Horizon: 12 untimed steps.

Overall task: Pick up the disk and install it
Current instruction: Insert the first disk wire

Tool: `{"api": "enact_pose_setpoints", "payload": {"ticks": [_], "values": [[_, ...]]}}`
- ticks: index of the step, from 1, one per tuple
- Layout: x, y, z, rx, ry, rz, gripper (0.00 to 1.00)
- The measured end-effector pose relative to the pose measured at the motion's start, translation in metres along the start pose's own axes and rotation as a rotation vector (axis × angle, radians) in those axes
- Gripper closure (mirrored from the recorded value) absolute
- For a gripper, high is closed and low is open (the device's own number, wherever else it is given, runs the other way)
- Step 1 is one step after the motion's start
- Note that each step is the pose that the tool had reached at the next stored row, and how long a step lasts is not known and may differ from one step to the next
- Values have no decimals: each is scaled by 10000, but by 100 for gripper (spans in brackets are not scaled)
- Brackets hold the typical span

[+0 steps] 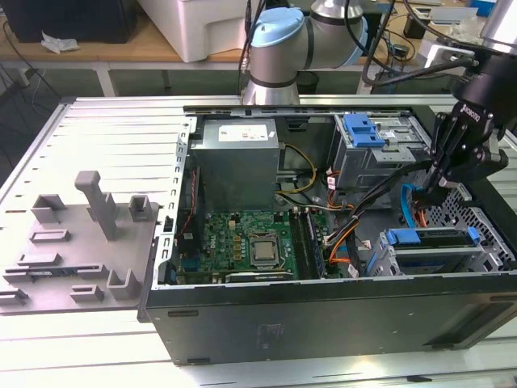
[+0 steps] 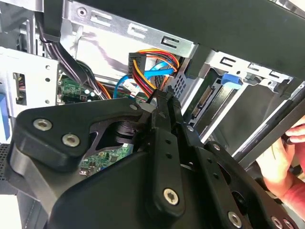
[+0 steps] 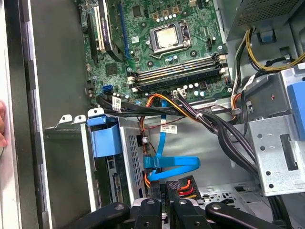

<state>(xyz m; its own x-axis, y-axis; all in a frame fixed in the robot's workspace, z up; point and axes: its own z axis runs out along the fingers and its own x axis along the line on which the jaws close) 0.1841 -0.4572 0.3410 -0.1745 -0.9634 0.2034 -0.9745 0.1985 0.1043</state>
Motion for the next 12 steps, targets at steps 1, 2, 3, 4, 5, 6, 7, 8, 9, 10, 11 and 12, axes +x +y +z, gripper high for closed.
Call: {"api": "enact_pose_setpoints", "payload": {"ticks": [1, 2, 3, 4, 5, 6, 7, 8, 9, 10, 11, 12], "values": [[19, -2, 2, -5, -70, -11, 84], [41, -3, 4, -12, -154, -22, 84], [53, -4, 6, -17, -205, -31, 84], [65, -6, 7, -22, -253, -38, 84], [91, -8, 9, -32, -361, -54, 84], [102, -9, 10, -36, -409, -62, 84], [113, -10, 11, -40, -454, -68, 84], [131, -11, 13, -47, -536, -80, 84], [135, -12, 13, -49, -567, -87, 84], [135, -11, 14, -50, -568, -87, 84], [135, -11, 14, -50, -568, -87, 84], [136, -11, 14, -49, -567, -87, 84]]}}
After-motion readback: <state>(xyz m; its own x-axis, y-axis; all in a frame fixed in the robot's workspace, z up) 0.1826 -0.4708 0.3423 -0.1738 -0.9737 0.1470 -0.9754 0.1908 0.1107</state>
